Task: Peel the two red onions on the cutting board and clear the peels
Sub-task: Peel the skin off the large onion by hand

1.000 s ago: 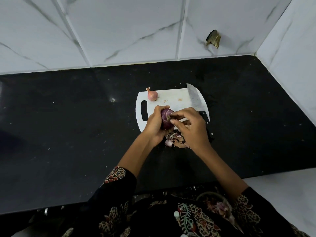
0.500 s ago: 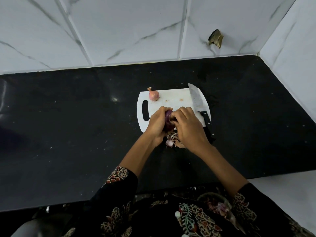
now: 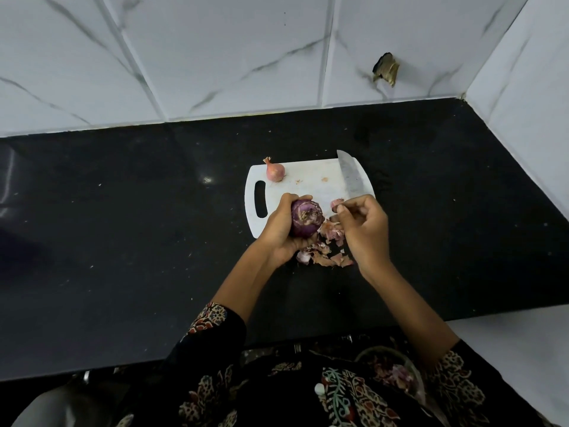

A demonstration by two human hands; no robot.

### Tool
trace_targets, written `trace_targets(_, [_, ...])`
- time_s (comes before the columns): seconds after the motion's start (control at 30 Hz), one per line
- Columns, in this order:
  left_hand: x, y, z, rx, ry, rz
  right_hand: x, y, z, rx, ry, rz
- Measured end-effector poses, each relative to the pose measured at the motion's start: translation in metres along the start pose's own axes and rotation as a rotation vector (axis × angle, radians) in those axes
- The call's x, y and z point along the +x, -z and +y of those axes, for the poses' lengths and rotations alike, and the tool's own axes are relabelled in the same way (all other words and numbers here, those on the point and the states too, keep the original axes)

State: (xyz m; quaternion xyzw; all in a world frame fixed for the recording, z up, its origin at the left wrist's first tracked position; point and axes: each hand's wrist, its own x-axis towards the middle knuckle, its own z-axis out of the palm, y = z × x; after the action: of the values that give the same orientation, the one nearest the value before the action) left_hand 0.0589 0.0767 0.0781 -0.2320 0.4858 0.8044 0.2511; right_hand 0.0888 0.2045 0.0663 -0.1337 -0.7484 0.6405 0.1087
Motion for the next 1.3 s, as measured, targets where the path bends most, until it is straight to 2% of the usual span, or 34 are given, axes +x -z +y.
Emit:
trace_targets(0.2, [0.002, 0.001, -0.002, -0.070, 0.024, -0.035, -0.001, 0.008, 0.001, -0.339, 0.202, -0.071])
trace_targets(0.3, [0.004, 0.002, -0.004, -0.065, 0.006, -0.037, -0.008, 0.009, -0.002, -0.342, 0.288, -0.098])
trace_targets(0.4, [0.006, 0.001, -0.006, -0.084, -0.005, -0.034, -0.017, 0.004, -0.005, -0.391, 0.459, -0.096])
trace_targets(0.63, [0.007, -0.003, -0.008, -0.113, -0.076, -0.003, -0.026, -0.008, -0.005, -0.506, 0.568, 0.003])
trace_targets(0.83, [0.009, -0.004, -0.012, -0.110, -0.126, 0.043, -0.022, -0.009, -0.009, -0.464, 0.457, -0.025])
trace_targets(1.07, [0.009, -0.008, -0.014, -0.114, -0.165, 0.077, -0.017, -0.011, -0.009, -0.615, 0.413, -0.086])
trace_targets(1.3, [0.010, -0.010, -0.018, -0.121, -0.216, 0.097, -0.017, -0.013, -0.010, -0.624, 0.263, -0.181])
